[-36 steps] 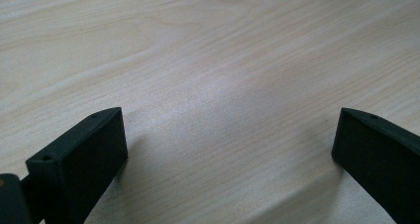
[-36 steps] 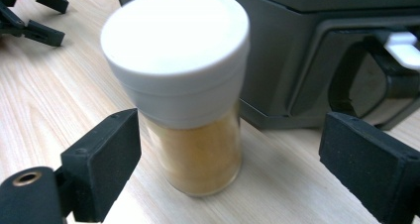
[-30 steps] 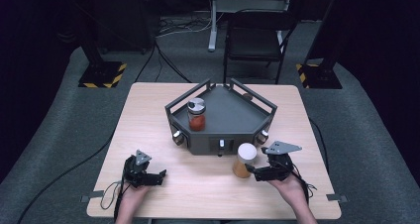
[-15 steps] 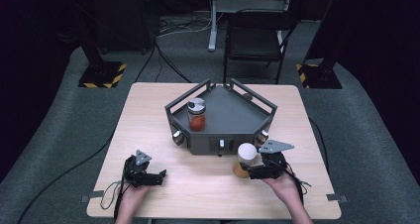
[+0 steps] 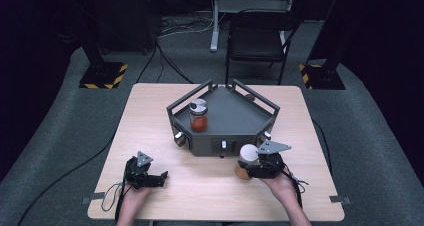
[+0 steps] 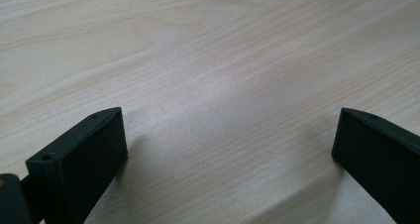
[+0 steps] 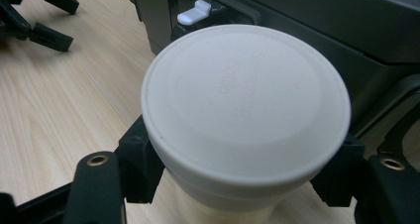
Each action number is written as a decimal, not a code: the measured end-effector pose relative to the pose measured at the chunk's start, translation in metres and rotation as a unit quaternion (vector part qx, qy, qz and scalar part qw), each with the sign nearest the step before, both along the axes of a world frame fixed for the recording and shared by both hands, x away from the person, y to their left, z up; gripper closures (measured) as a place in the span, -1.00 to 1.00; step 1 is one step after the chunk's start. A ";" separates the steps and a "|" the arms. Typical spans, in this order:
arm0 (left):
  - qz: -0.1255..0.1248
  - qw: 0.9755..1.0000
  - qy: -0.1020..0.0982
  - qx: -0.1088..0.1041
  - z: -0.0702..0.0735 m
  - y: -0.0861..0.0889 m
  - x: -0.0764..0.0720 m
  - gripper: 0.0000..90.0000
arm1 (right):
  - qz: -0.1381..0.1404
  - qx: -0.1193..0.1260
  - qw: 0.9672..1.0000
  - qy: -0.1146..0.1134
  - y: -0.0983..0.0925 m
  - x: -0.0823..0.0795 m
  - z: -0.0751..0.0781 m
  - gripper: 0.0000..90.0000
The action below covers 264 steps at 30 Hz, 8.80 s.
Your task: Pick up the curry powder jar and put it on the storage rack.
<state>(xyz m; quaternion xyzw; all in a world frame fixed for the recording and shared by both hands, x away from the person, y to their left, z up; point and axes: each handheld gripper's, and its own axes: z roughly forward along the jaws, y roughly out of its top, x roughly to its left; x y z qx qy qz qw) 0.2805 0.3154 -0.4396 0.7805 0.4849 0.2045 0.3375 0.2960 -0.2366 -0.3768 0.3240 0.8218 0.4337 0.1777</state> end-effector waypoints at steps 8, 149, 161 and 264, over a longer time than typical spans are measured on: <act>-0.001 1.000 0.000 0.001 0.000 0.000 0.000 -1.00 | -0.002 -0.009 1.000 0.004 0.003 0.000 0.004 -0.27; -0.005 1.000 0.001 0.002 0.001 0.000 0.002 -1.00 | -0.074 0.018 0.997 -0.018 0.032 0.096 0.115 -0.35; -0.005 1.000 0.001 0.002 0.001 0.000 0.002 -1.00 | -0.094 0.015 0.995 -0.013 0.028 0.089 0.119 -0.89; -0.002 1.000 0.001 0.002 0.000 -0.001 0.001 -1.00 | -0.192 0.027 0.981 0.026 -0.100 -0.026 -0.058 -1.00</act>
